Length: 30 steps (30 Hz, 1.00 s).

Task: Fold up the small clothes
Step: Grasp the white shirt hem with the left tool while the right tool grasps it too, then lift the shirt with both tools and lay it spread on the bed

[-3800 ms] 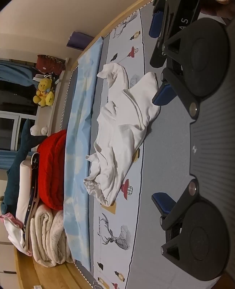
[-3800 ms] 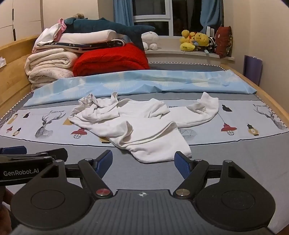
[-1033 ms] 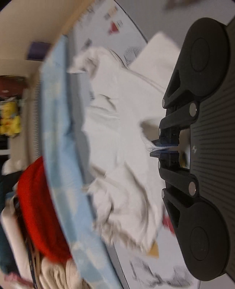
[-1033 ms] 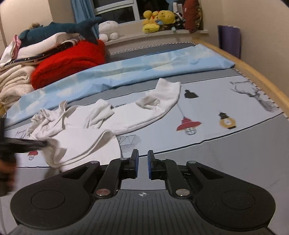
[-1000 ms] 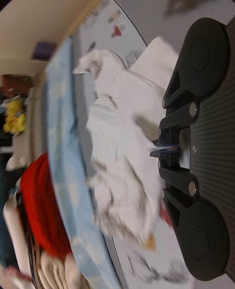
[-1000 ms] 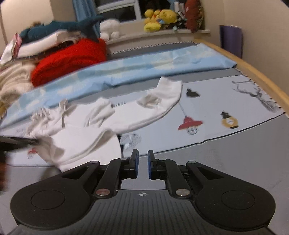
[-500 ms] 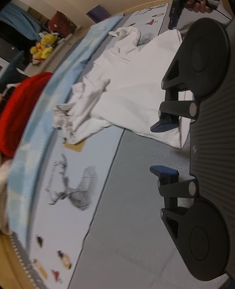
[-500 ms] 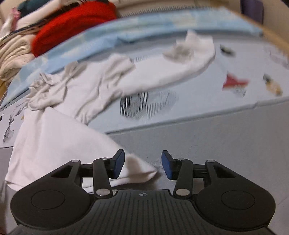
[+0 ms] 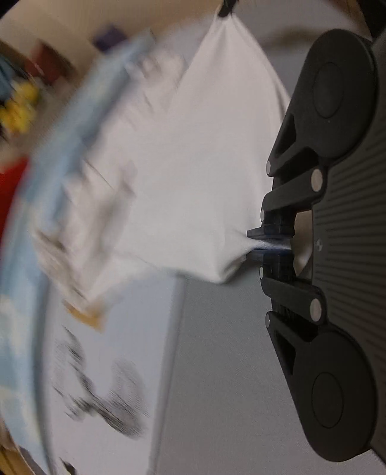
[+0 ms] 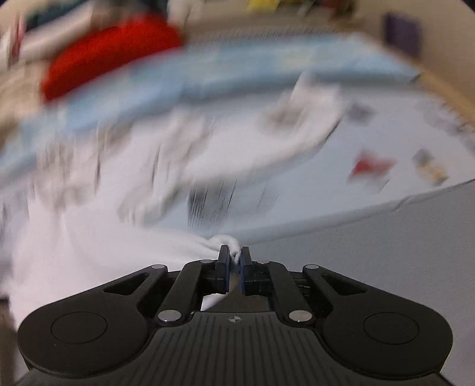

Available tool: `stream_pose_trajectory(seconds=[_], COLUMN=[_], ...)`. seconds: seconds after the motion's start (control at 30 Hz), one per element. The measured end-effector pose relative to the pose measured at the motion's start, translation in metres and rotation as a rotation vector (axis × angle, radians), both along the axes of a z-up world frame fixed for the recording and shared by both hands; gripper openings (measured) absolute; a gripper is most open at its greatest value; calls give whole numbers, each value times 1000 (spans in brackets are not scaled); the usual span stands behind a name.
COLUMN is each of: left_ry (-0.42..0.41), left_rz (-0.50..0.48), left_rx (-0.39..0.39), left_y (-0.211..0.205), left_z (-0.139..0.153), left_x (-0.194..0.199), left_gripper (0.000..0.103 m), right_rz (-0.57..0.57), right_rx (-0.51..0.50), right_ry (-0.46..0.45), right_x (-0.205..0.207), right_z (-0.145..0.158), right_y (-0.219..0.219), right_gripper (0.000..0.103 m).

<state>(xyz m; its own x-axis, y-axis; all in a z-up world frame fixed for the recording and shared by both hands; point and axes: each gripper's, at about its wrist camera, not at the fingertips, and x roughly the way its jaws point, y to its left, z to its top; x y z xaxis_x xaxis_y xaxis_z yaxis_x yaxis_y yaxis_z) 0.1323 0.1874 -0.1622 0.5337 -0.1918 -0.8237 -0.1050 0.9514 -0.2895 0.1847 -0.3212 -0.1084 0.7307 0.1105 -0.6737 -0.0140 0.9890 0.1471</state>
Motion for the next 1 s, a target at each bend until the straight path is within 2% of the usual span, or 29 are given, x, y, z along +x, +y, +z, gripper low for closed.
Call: stream_pose_trajectory(seconds=[0.07,0.13,0.17,0.2,0.23,0.27,0.3,0.33,0.4,0.47,0.5,0.53,0.63,0.67,0.8,0.87,0.9,0.93,0.97,1.0], left_ry=[-111,-148,-120,-64,13,121,195,268,314,296,280,270,279,296,360,391,403,414,416,410], left_rz=[-68,-143,-178,-207,-233,-260,-276,-292,-314,-276,-243,-227,-209,-212,-237,-242,-245,-253,-265,-278], left_rx=[-47,-46,-19,15,48,82,99,133,151,101,72,60,69,87,169,201,213,227,237,239], left_y=[-12,-22,-24,-24,-22,-16,-10,-5,6,19,24,27,24,20,9,7,8,7,6,4], left_z=[31,47,46,39,28,9,-4,-18,-26,-23,-20,-19,-23,-26,-35,-42,-48,-52,-54,-55], left_x=[-16,-35,-45,-53,-60,-69,-76,-84,-93,-96,-94,-93,-78,-74,-84,-85,-84,-84,-84,-83], left_gripper=[6,6,6,6,6,6,7,8,13,23,27,28,40,41,46,46,44,28,15,6], right_rz=[2,-11,15,78,178,242,281,325,402,366,342,323,317,333,408,456,480,507,524,515], right_rx=[-166,-205,-167,-117,-57,-46,-101,-162,-162,-90,-54,-28,43,52,-23,-83,-122,-169,-190,-183], right_ry=[-171,-226,-190,-101,66,220,337,400,450,422,411,411,421,440,520,564,567,551,533,522], right_x=[-34,-62,-72,-78,-80,-83,-90,-97,-107,-107,-103,-97,-81,-78,-78,-83,-89,-93,-96,-96], right_z=[37,54,55,45,24,0,-22,-37,-50,-49,-47,-44,-51,-53,-72,-84,-87,-87,-84,-79], right_y=[-10,-24,-34,-41,-45,-47,-45,-43,-48,-58,-62,-64,-47,-40,2,20,27,33,34,30], right_gripper=[5,5,6,6,6,6,7,7,8,16,30,39,41,41,41,40,24,4,5,4])
